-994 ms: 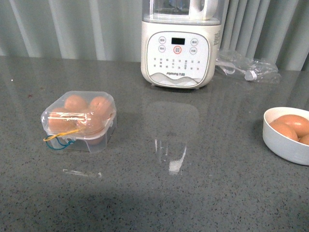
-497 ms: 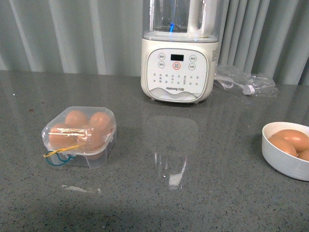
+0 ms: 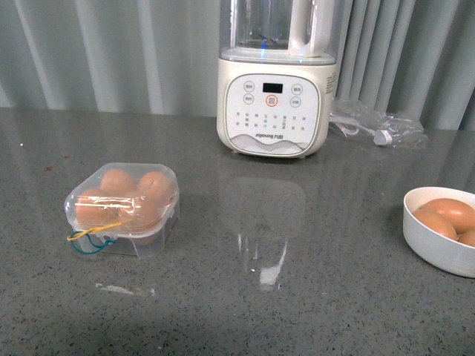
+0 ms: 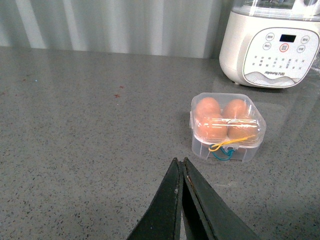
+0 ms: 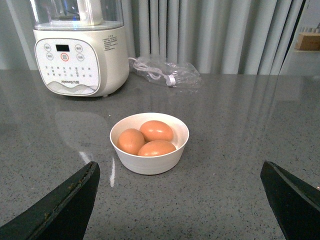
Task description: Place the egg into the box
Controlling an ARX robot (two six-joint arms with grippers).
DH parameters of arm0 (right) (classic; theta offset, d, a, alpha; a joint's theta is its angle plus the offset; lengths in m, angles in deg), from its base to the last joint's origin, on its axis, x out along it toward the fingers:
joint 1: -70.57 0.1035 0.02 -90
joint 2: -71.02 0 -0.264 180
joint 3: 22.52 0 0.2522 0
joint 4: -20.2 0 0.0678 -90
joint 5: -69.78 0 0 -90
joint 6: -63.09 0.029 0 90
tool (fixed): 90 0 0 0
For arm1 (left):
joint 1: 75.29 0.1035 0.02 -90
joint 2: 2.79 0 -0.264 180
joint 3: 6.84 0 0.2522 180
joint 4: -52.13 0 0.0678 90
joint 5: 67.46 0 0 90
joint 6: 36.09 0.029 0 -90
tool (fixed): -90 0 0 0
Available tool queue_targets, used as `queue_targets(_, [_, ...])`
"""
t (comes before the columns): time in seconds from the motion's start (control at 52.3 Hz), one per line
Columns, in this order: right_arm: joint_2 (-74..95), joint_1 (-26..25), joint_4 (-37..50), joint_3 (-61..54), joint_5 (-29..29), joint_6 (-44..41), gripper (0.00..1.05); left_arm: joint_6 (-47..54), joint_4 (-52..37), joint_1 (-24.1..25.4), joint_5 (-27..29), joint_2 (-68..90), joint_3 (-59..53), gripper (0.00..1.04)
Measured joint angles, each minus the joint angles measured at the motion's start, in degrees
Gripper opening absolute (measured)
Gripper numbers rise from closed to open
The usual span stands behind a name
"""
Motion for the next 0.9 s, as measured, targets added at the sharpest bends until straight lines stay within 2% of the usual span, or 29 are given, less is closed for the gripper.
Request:
queue_targets(0.325, [0.0, 0.0, 0.0, 0.0, 0.0, 0.0, 0.97, -0.1, 1.9, 0.0, 0.0, -4.3, -0.7, 0.04])
queue_targets(0.42, [0.0, 0.0, 0.0, 0.0, 0.0, 0.0, 0.97, -0.1, 9.8, 0.0, 0.0, -10.3, -0.7, 0.04])
queue_targets(0.478, [0.0, 0.0, 0.0, 0.0, 0.0, 0.0, 0.97, -0.1, 11.6, 0.0, 0.0, -12.8, -0.7, 0.04])
queue_targets(0.86, [0.0, 0.0, 0.0, 0.0, 0.0, 0.0, 0.97, -0.1, 11.9, 0.0, 0.0, -14.0, -0.7, 0.04])
queue_targets(0.898, [0.0, 0.0, 0.0, 0.0, 0.0, 0.0, 0.97, -0.2, 11.9, 0.0, 0.0, -14.0, -0.7, 0.07])
